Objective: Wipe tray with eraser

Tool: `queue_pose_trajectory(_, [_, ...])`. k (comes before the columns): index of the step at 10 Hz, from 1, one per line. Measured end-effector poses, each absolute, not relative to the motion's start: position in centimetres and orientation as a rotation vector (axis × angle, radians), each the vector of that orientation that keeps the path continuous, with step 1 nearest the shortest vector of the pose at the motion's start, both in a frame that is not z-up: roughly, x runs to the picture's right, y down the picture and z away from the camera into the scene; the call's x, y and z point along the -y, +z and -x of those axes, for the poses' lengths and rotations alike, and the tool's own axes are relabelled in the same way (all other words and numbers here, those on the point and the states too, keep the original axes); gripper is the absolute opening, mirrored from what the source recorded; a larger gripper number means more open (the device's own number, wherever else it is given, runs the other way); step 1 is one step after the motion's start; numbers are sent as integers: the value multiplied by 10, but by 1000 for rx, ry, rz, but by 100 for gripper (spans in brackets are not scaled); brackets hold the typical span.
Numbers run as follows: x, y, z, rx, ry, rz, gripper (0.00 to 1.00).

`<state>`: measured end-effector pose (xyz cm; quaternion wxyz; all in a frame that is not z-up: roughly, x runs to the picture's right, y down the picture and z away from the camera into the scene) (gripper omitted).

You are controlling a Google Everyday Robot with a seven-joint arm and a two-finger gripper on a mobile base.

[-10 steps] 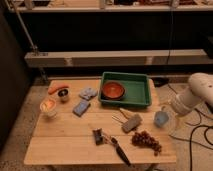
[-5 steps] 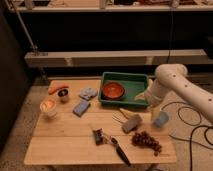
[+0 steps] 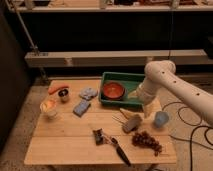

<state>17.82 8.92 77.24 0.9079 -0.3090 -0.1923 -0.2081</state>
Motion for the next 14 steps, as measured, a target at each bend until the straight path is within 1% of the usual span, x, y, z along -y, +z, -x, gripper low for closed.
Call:
queue_pose_trajectory(3, [-90,772,-178,395,-431,636,80])
queue_pose_trajectory(7, [-115,773,-175,405,-454,662,80])
queue_pose_trajectory(9, [-123,780,-176,457,-451,669,80])
queue_pose_trajectory(14, [-134,791,-176,497,-463,673,80])
